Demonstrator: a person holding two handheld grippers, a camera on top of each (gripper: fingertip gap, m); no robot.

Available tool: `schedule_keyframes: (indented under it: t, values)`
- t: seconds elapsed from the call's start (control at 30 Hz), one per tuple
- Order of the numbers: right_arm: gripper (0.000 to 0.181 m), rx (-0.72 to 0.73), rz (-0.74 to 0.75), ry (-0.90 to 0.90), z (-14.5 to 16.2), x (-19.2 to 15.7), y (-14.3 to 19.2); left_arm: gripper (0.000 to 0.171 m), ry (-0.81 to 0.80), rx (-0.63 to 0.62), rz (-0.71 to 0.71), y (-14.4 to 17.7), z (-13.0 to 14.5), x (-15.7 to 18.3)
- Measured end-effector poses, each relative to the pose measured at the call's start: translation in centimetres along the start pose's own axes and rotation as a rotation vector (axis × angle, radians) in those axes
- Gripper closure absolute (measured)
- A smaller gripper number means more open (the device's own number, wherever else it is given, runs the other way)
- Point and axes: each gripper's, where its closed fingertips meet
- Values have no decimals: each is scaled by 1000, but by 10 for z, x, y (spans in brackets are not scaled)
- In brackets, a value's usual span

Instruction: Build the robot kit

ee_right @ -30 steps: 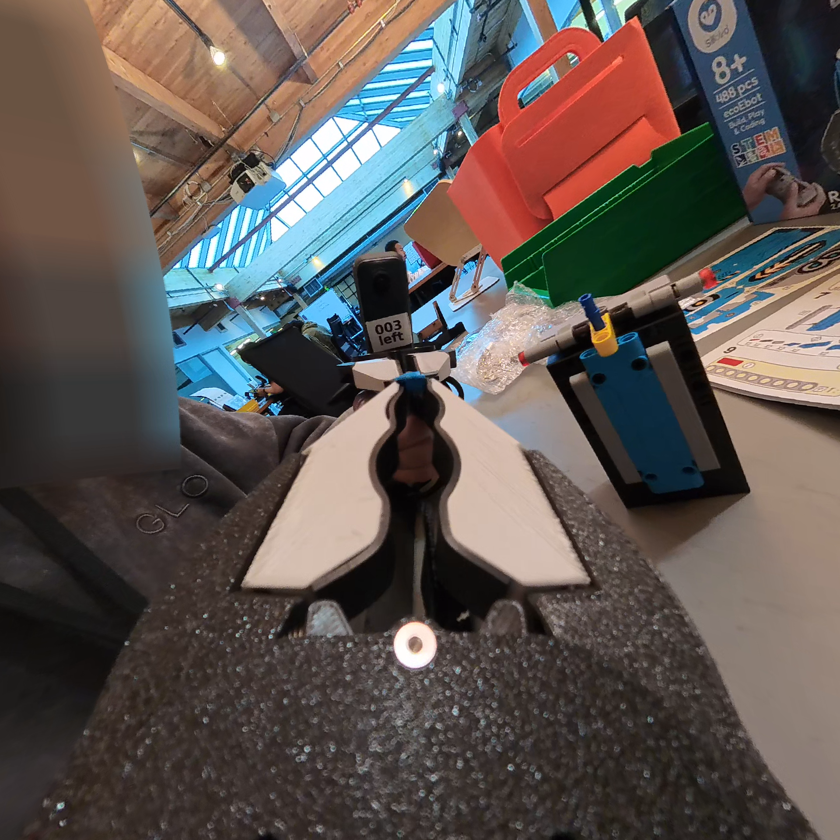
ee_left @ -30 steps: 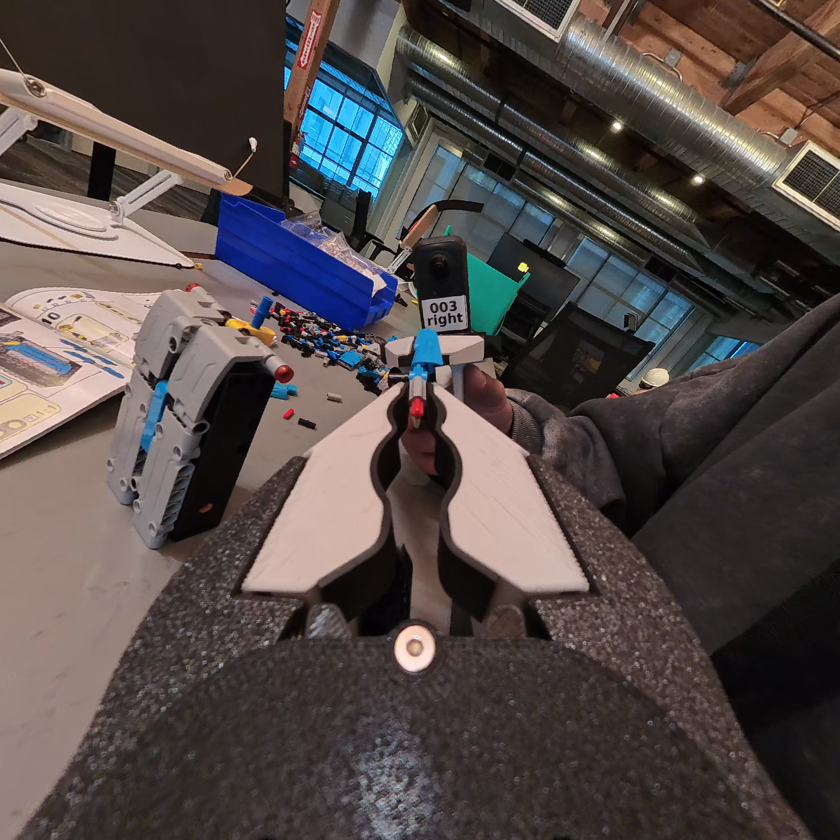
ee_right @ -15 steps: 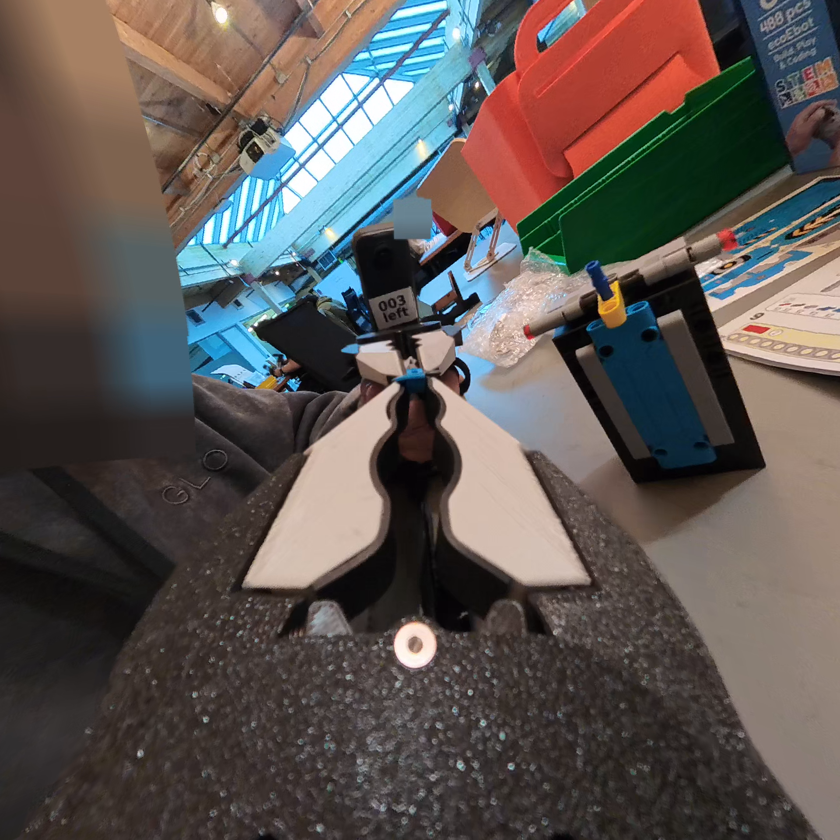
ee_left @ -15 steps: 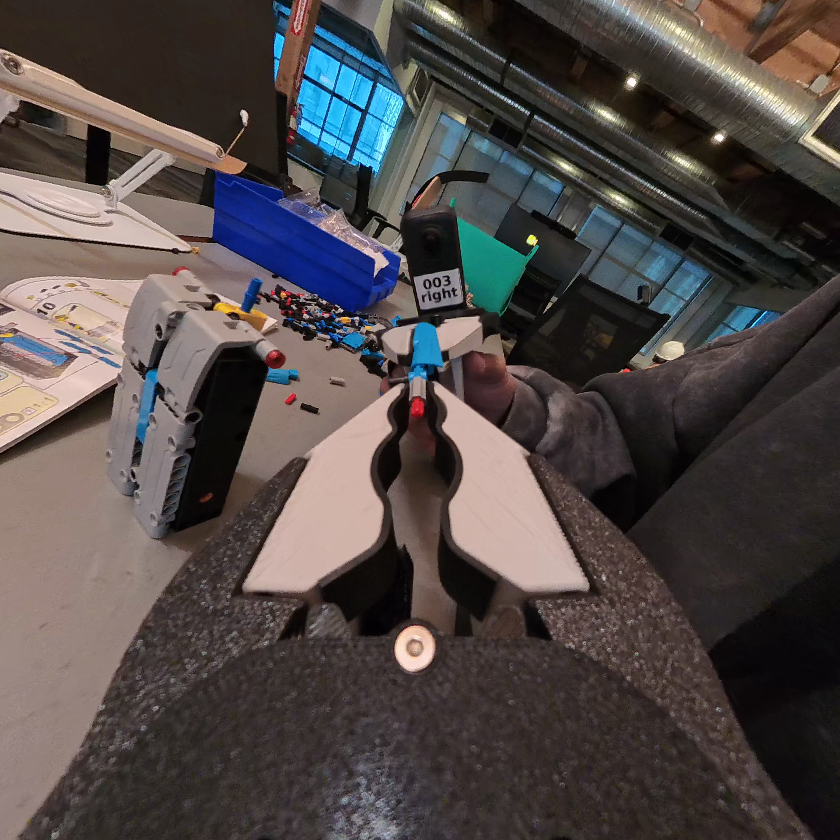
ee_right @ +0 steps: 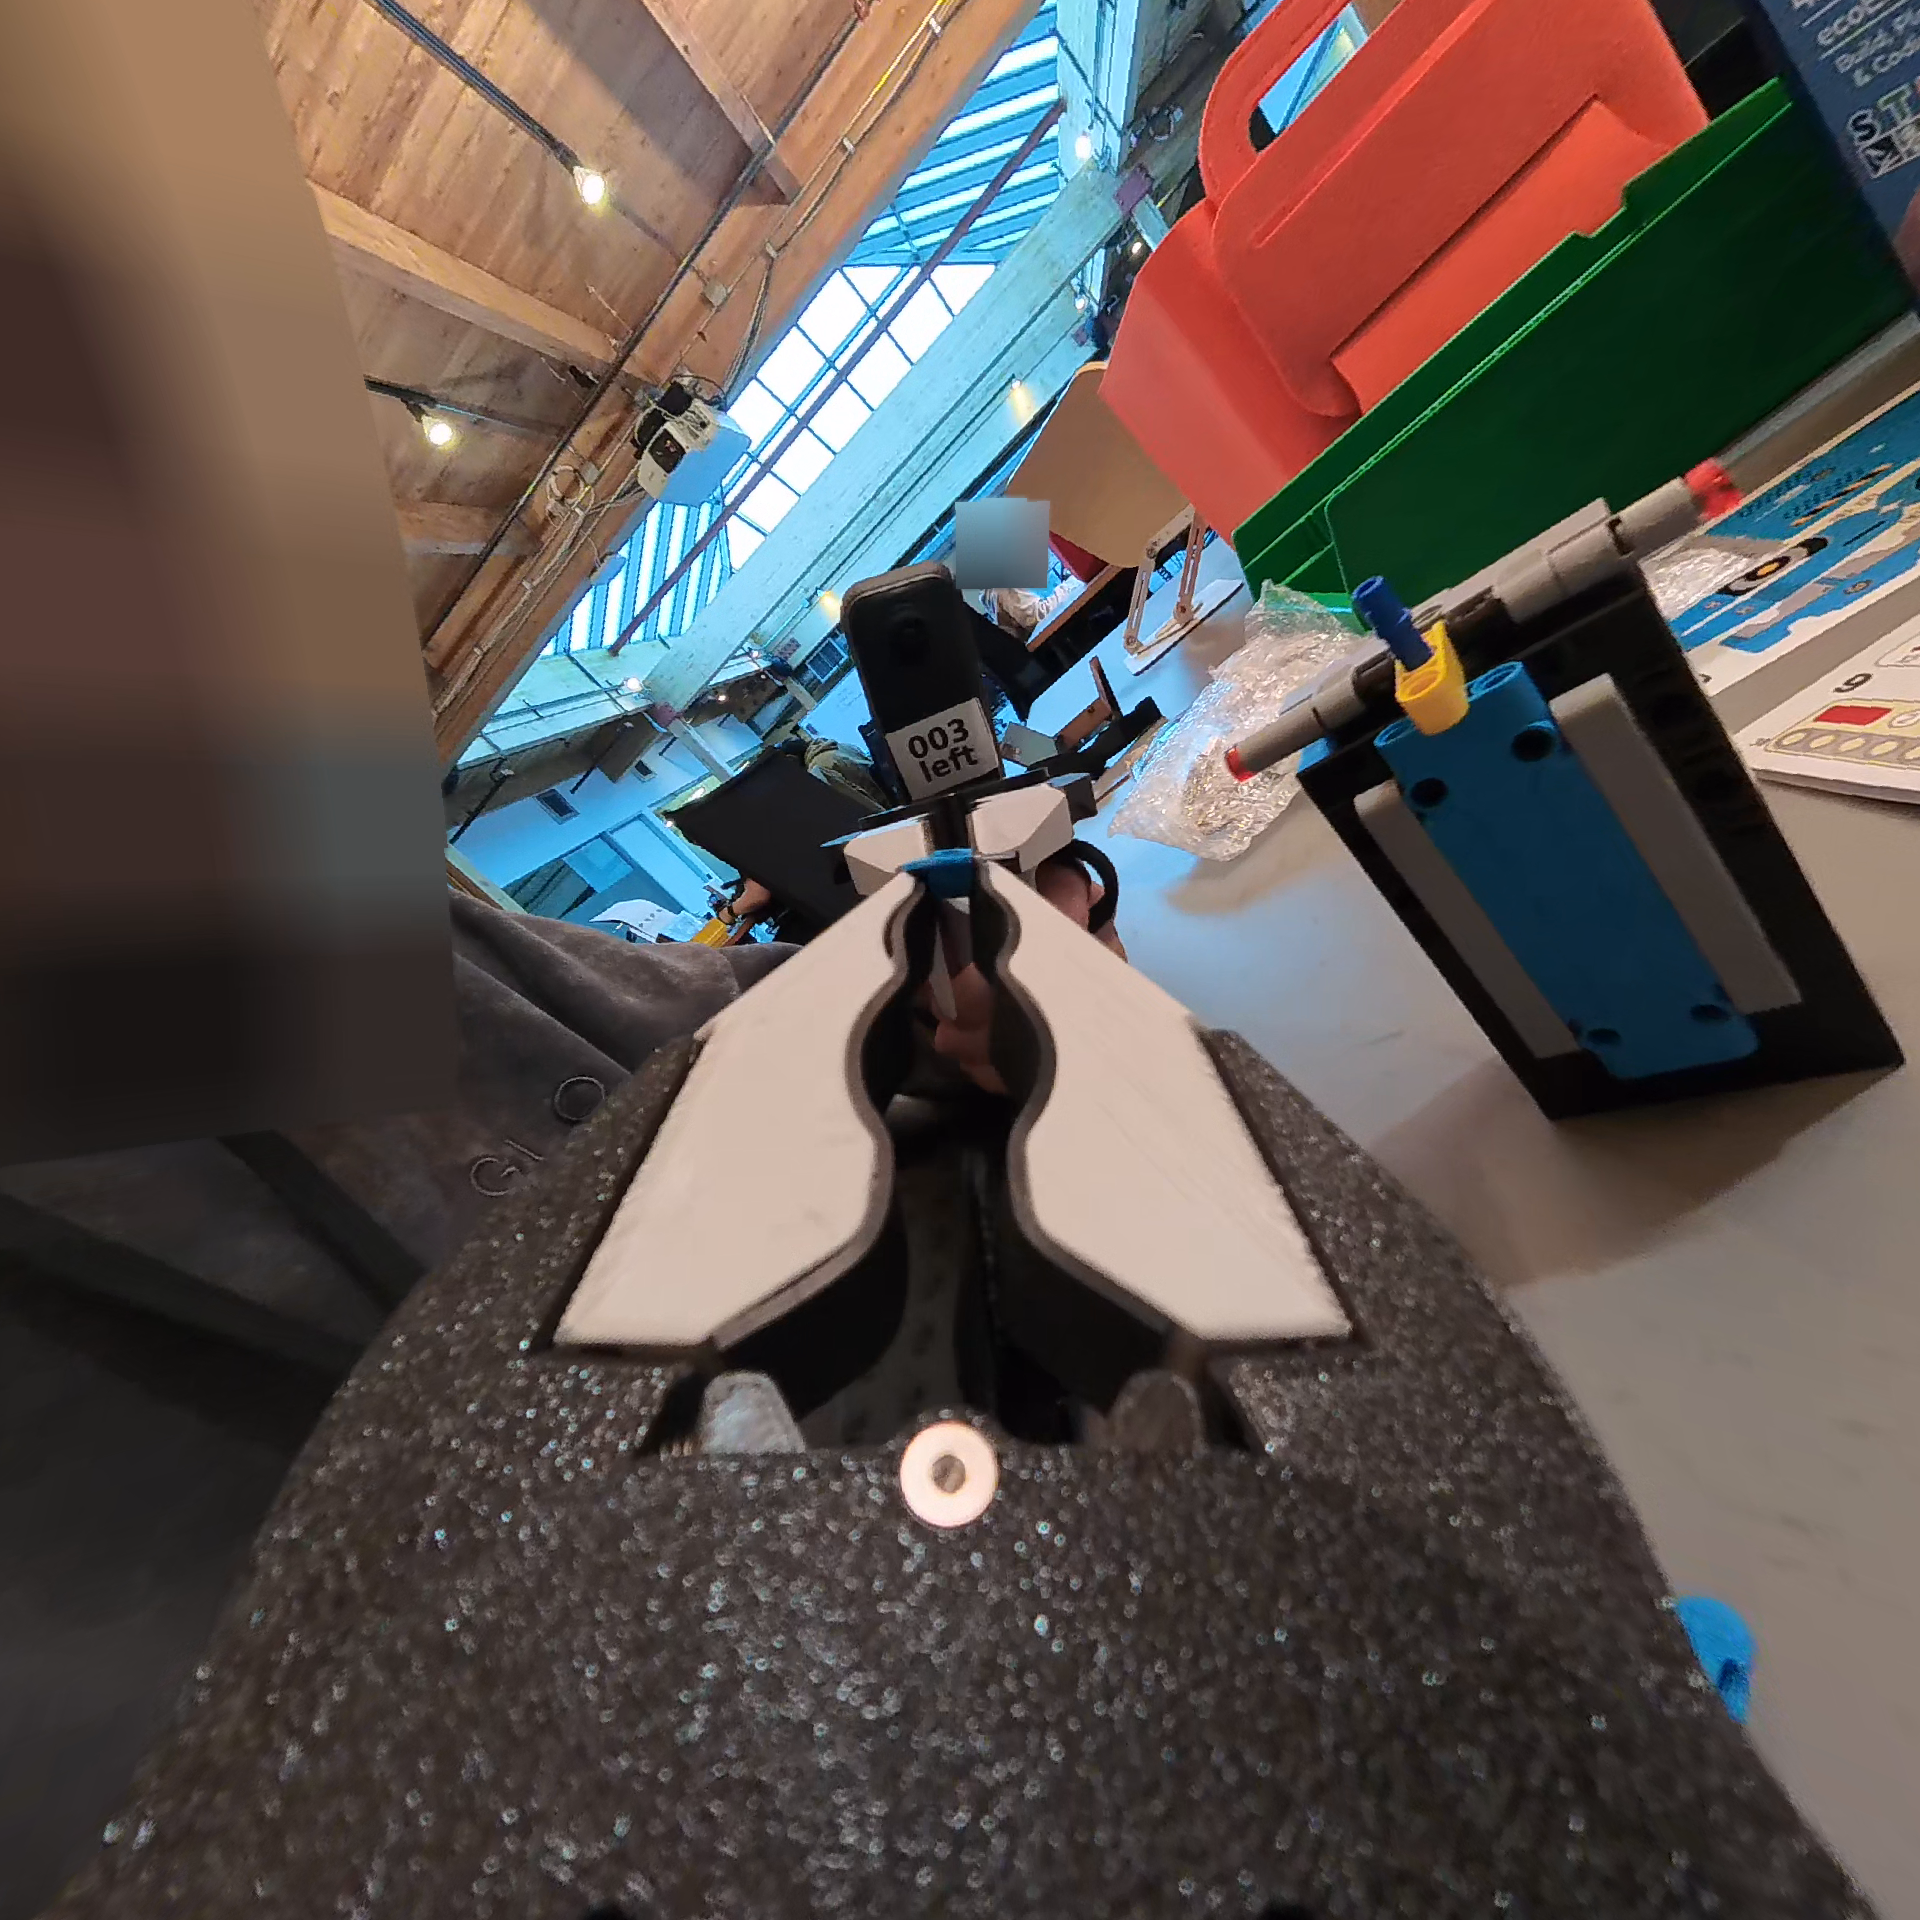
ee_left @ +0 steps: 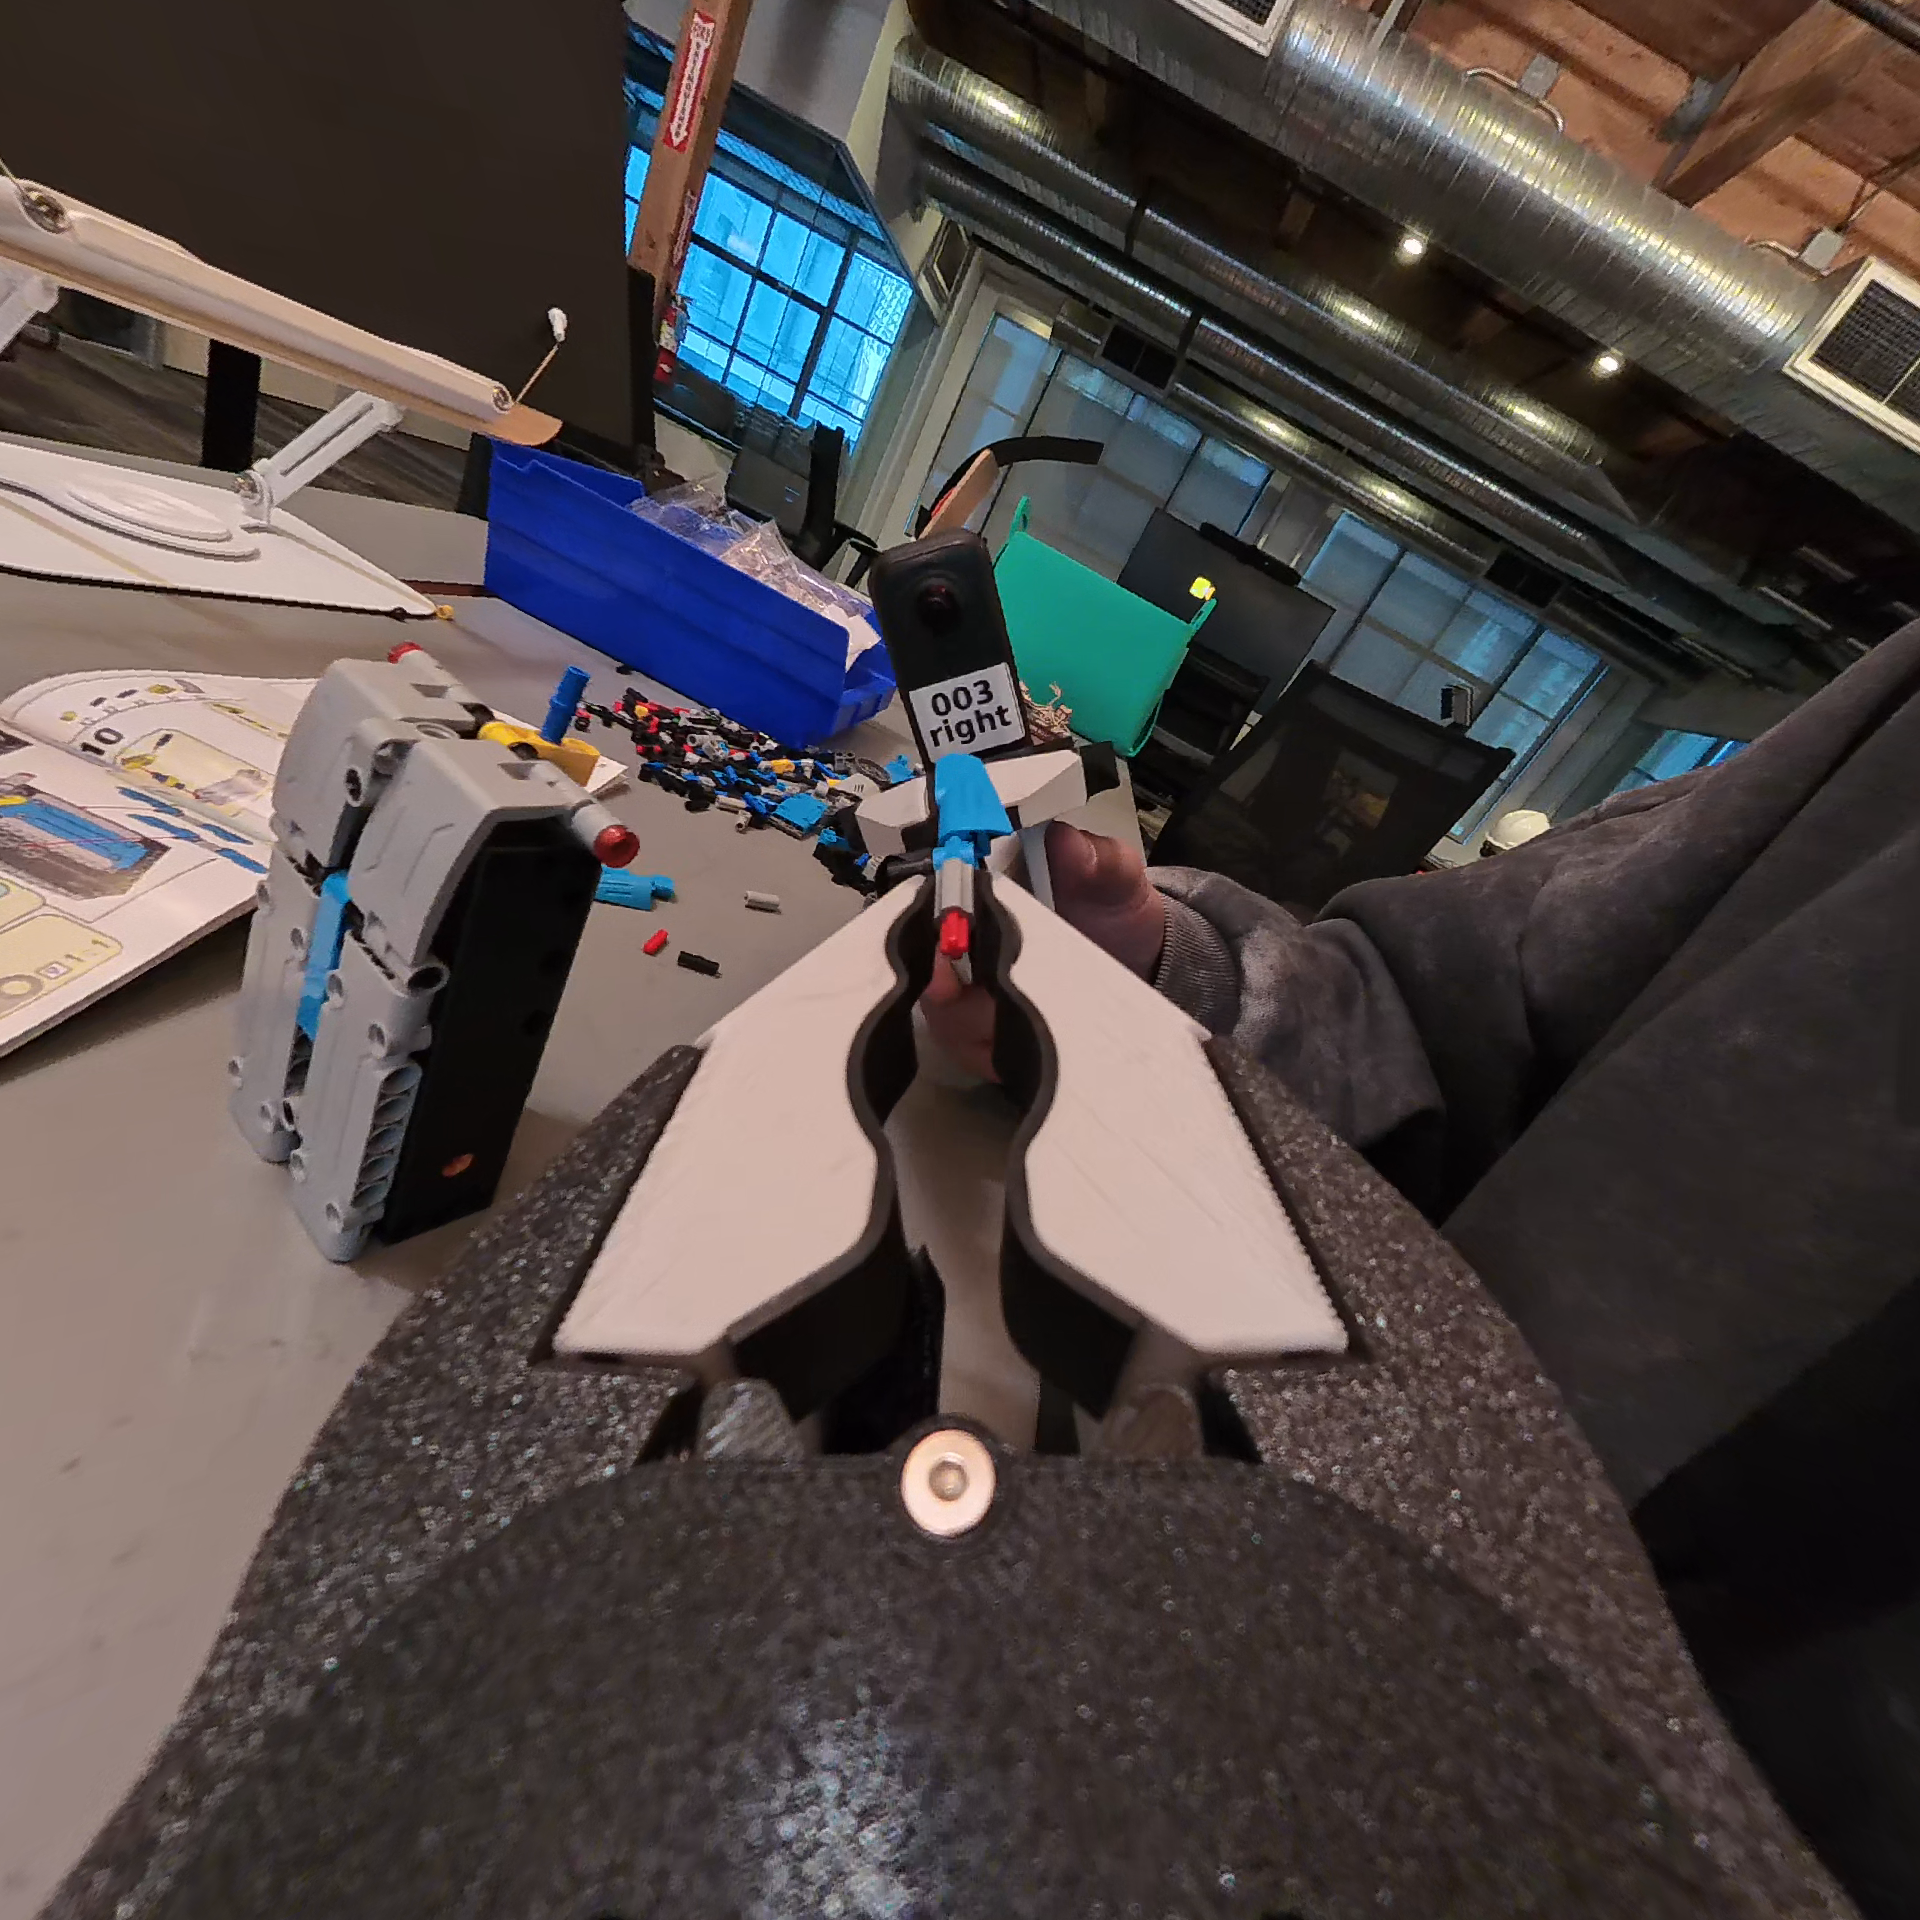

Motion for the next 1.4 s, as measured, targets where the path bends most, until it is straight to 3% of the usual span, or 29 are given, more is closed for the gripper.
schedule_keyframes:
  t: [1.3,1.4]
  values:
    - [175,25,40,48,-3,-1,-4,165,21,27,-14,0,-4,1]
    - [156,42,75,34,-8,5,0,165,10,85,14,9,-18,5]
Point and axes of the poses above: each gripper's, where its closed fingertips meet, y back along the fingers, z out of its underside, x = y × z across the jaws, and after that the axes turned 2 degrees about z, right-handed
